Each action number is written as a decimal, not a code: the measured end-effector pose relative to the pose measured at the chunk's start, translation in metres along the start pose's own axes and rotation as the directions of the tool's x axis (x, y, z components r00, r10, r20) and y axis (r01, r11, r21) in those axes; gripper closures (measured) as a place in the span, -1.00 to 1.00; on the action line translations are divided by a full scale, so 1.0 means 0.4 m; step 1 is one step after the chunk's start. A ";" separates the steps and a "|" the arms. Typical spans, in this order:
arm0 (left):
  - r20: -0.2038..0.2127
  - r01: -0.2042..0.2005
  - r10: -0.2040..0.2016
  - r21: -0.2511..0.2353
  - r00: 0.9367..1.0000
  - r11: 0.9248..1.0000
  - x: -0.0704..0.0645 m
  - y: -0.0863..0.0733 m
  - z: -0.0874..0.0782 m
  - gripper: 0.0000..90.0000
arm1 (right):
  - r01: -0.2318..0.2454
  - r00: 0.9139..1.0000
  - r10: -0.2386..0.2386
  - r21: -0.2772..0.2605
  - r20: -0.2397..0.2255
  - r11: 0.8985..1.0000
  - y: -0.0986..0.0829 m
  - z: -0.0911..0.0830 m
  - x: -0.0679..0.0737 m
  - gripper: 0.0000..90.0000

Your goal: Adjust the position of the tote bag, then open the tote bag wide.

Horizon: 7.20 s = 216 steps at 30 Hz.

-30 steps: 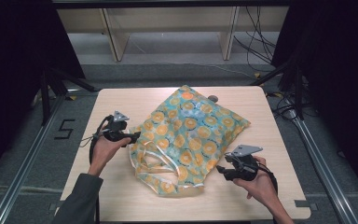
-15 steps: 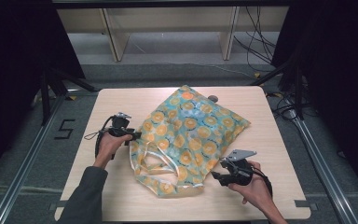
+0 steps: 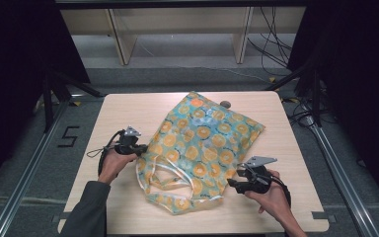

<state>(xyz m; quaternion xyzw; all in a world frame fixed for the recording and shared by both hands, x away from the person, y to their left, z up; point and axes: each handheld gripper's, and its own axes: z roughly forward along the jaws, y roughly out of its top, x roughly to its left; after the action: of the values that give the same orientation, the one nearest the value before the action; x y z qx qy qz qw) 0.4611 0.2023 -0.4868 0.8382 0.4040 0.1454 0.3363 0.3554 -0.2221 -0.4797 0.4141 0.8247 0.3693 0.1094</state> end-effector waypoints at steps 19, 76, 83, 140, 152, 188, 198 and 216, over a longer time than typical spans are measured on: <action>0.156 -0.088 0.094 -0.047 0.983 0.995 -0.179 -0.055 -0.043 0.93 | -0.121 0.988 0.119 0.011 0.094 0.993 -0.034 -0.060 -0.108 -0.02; 0.220 -0.298 0.325 -0.146 0.920 0.943 -0.475 -0.071 -0.058 0.11 | -0.051 0.997 0.058 -0.124 0.052 0.991 -0.011 -0.128 -0.131 0.15; 0.242 -0.291 0.325 -0.166 0.914 0.942 -0.451 -0.047 -0.044 0.99 | -0.023 1.000 0.025 -0.100 0.019 0.995 -0.009 -0.128 -0.105 0.15; 0.223 -0.111 0.173 -0.268 0.959 0.957 -0.271 0.200 -0.042 0.99 | 0.089 0.969 -0.108 -0.095 -0.222 0.992 0.029 -0.114 0.031 0.13; 0.240 -0.076 0.144 -0.272 0.960 0.959 -0.253 0.227 -0.023 0.99 | 0.223 0.960 -0.210 0.048 -0.187 0.974 0.023 -0.009 0.069 0.65; 0.200 -0.081 0.131 -0.239 0.971 0.968 -0.267 0.230 -0.059 0.08 | 0.119 0.967 -0.116 0.001 0.226 0.993 0.309 0.115 -0.264 1.00; 0.153 -0.339 0.342 -0.049 0.927 0.939 -0.406 0.187 -0.013 0.18 | 0.108 0.969 -0.109 0.016 0.222 0.994 0.315 0.106 -0.262 1.00; 0.007 -0.452 0.455 0.129 0.890 0.883 -0.352 0.117 0.101 0.96 | 0.097 0.976 -0.101 0.029 0.193 0.995 0.300 0.109 -0.263 0.94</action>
<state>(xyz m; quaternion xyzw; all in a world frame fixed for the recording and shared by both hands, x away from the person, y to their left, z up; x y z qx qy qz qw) 0.4200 0.0542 -0.4806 0.9273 0.2091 0.2040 0.2342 0.5154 -0.2336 -0.4393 0.4077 0.8332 0.3130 0.2036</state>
